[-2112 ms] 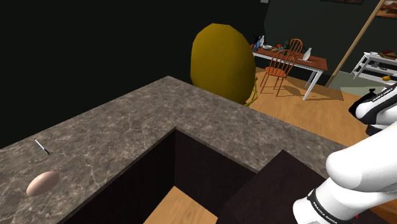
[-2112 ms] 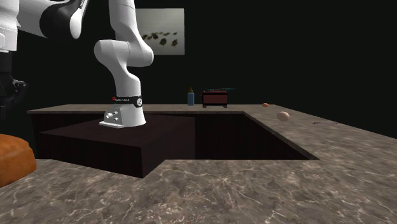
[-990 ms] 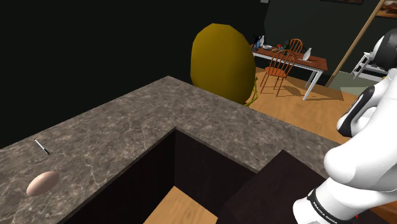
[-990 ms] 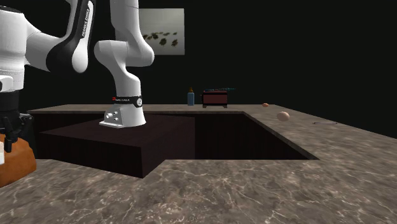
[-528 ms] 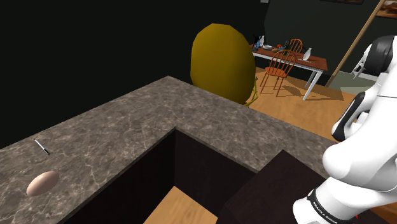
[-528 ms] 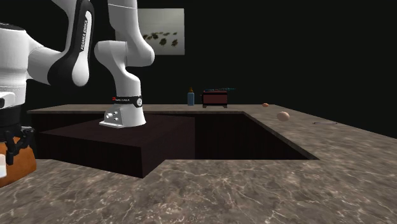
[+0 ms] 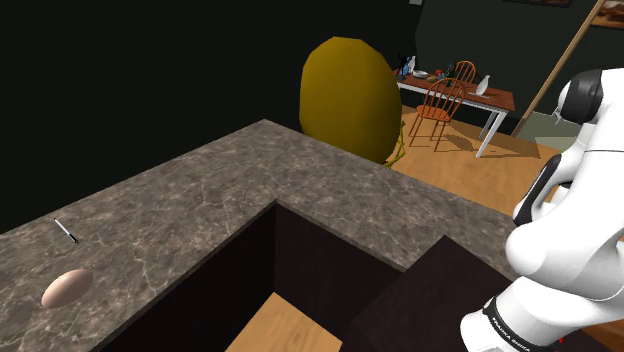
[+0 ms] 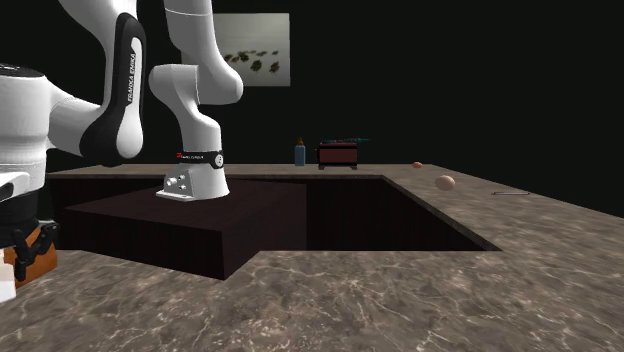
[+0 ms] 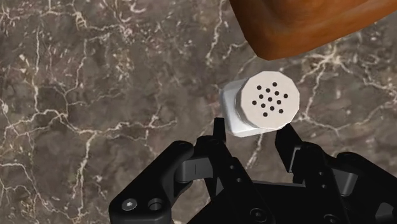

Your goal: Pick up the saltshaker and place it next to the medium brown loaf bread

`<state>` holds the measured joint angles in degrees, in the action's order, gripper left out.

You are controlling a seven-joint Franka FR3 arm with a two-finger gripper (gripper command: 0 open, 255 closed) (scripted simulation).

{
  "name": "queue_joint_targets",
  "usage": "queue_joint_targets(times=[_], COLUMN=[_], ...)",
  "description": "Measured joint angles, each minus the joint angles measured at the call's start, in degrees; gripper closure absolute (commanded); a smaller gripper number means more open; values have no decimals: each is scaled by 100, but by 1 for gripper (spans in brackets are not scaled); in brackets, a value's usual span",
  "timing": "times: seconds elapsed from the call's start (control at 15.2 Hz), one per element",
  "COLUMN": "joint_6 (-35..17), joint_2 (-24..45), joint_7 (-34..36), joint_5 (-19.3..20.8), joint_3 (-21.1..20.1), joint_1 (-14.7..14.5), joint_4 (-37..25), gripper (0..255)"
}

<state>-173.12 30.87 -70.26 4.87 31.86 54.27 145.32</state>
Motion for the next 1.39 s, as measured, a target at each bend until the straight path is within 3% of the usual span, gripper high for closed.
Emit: queue_joint_targets(times=[0.33, 0.4, 0.79, 1.12, 1.39], joint_6=[-19, -19, -19, 558, 650], joint_2=[27, 27, 27, -732, -817], joint_7=[0, 0, 0, 186, 233], joint_5=[-8, -8, -8, 282, 325], joint_3=[-24, -24, -24, 741, 825], joint_1=[22, 22, 22, -793, -903], joint_4=[-12, -11, -12, 244, 254], gripper=[255, 0, 0, 0, 0])
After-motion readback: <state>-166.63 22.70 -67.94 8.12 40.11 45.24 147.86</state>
